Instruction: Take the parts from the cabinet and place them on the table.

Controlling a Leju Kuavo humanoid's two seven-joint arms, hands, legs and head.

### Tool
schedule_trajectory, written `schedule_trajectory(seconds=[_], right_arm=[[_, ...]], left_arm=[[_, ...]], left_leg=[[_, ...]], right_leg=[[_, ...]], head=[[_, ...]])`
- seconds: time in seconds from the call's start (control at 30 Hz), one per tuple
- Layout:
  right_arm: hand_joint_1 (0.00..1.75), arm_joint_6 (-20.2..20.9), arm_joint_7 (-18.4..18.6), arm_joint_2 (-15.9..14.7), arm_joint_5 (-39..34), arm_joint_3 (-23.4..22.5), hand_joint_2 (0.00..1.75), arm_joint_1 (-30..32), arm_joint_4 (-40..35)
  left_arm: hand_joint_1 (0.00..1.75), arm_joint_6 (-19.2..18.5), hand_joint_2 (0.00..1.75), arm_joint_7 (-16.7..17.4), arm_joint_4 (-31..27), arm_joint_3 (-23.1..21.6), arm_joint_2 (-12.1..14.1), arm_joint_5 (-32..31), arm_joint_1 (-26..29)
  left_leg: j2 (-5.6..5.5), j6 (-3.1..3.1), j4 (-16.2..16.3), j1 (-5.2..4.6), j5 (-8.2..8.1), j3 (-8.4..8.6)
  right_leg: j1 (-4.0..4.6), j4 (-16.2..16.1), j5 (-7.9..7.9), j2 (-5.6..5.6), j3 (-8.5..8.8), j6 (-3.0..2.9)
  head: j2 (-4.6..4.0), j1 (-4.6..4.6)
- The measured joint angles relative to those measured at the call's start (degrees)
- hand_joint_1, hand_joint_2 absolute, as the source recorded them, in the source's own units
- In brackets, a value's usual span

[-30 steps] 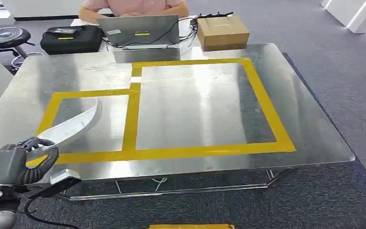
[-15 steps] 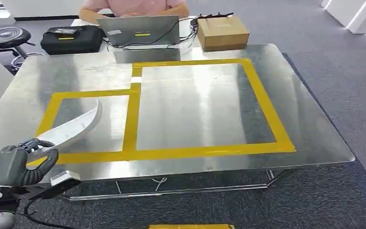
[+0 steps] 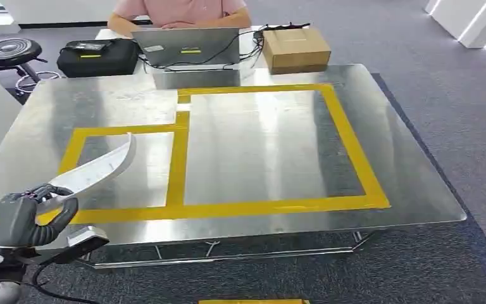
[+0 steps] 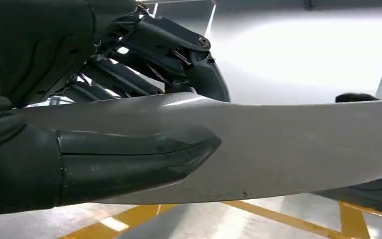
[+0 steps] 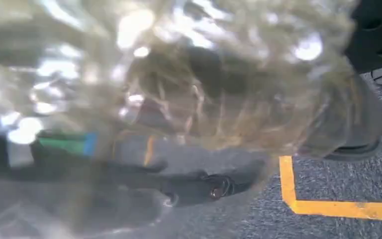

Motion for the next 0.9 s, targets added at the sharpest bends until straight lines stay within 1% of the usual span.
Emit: schedule_trajectory(seconds=[0.13, 0.3, 0.57, 0.67, 0.7, 0.9], right_arm=[[0.0, 0.0, 0.0, -0.02, 0.0, 0.17, 0.0, -0.04, 0.0], [0.0, 0.0, 0.0, -0.02, -0.02, 0.2, 0.0, -0.05, 0.0], [0.0, 0.0, 0.0, -0.02, -0.02, 0.17, 0.0, -0.03, 0.0], [0.0, 0.0, 0.0, -0.02, -0.02, 0.17, 0.0, -0.03, 0.0], [0.0, 0.0, 0.0, -0.02, -0.02, 0.17, 0.0, -0.02, 0.0], [0.0, 0.0, 0.0, -0.02, -0.02, 0.17, 0.0, -0.02, 0.0]], left_arm=[[1.75, 0.02, 1.75, 0.0, 0.0, -0.04, 0.0, 0.02, 0.01], [1.75, 0.02, 1.75, 0.0, 0.0, -0.07, 0.0, 0.02, 0.0], [1.75, 0.0, 1.75, 0.09, 0.0, -0.09, -0.02, 0.04, 0.02], [1.75, 0.0, 1.75, 0.15, 0.0, -0.09, -0.04, 0.17, 0.01], [1.75, 0.0, 1.75, 0.15, 0.0, -0.09, -0.04, 0.17, 0.01], [1.75, -0.04, 1.75, 0.17, 0.0, -0.11, -0.04, 0.19, 0.02]], left_leg=[[0.0, 0.02, -3.48, 0.0, 1.42, 2.11], [0.0, 0.07, -7.41, 0.01, 3.08, 4.41], [0.0, 0.12, -6.67, -0.01, 2.86, 4.01], [0.0, 0.11, -5.46, -0.03, 2.41, 3.26], [0.0, 0.13, -4.93, -0.03, 2.2, 2.96], [0.0, 0.13, -0.87, -0.03, 0.59, 0.64]], right_leg=[[0.02, -3.63, 1.53, 0.0, 2.21, -0.07], [0.03, -7.78, 3.28, 0.0, 4.66, 0.02], [0.02, -7.02, 3.09, 0.0, 4.22, 0.01], [0.02, -5.81, 2.62, 0.01, 3.45, 0.09], [0.02, -5.23, 2.43, 0.01, 3.07, 0.03], [0.01, -1.1, 0.73, 0.01, 0.73, 0.0]], head=[[0.0, 0.04], [0.0, 0.02], [0.0, 0.04], [0.0, 0.02], [0.0, 0.04], [0.0, 0.02]])
